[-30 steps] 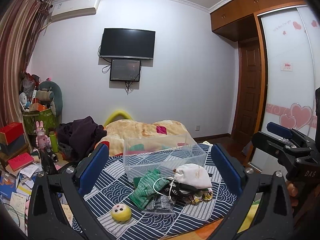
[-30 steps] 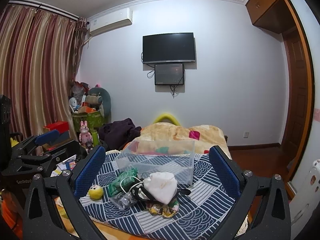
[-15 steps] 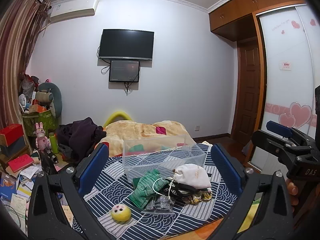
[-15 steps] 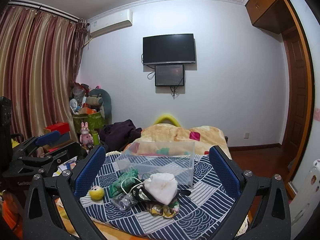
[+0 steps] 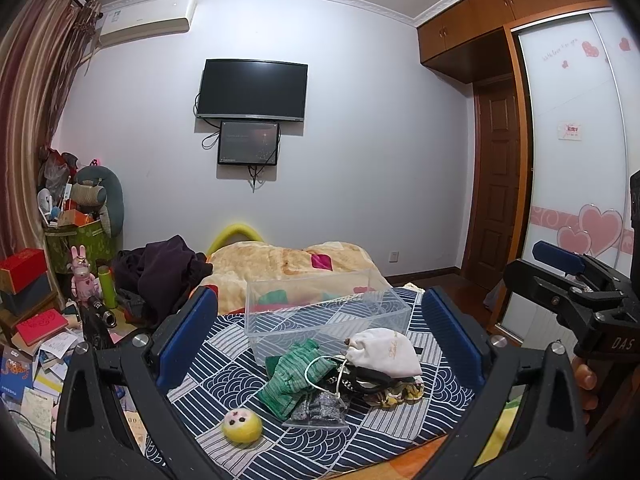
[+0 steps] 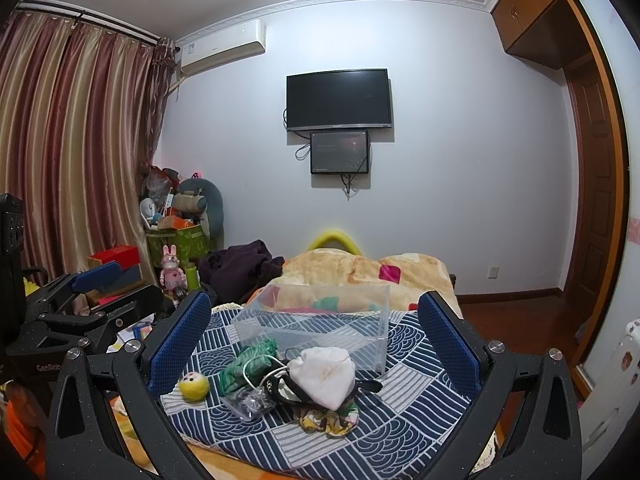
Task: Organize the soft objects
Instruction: 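Grasp the yellow felt ball with the left tool while the right tool grasps the white cloth bag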
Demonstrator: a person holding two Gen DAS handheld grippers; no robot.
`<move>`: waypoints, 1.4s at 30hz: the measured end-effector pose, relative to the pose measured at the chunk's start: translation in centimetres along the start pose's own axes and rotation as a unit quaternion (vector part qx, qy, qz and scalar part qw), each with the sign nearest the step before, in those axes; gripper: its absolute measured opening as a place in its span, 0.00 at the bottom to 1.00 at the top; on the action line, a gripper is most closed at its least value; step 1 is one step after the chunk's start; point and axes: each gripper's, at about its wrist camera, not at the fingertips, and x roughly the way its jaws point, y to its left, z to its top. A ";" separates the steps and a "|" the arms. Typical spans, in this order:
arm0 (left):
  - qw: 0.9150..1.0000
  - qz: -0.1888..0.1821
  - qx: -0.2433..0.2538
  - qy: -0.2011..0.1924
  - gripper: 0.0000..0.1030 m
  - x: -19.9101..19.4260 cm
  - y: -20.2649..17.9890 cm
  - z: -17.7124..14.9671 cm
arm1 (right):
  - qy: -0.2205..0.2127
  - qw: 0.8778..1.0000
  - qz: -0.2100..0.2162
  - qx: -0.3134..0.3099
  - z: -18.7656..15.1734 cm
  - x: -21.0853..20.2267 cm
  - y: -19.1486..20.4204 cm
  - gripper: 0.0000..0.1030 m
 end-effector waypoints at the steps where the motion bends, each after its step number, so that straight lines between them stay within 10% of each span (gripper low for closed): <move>1: 1.000 0.000 0.000 0.000 1.00 0.0 0.0 0.0 | 0.000 1.000 0.000 0.000 0.0 0.0 0.0 1.00; 27: 1.000 -0.002 0.005 0.005 1.00 0.1 -0.1 -0.3 | -0.002 1.000 0.000 -0.001 -0.2 0.0 0.2 1.00; 42: 0.988 0.064 -0.017 0.140 1.00 5.1 6.0 -8.7 | 0.126 0.992 -0.005 0.023 -6.4 6.2 -2.1 1.00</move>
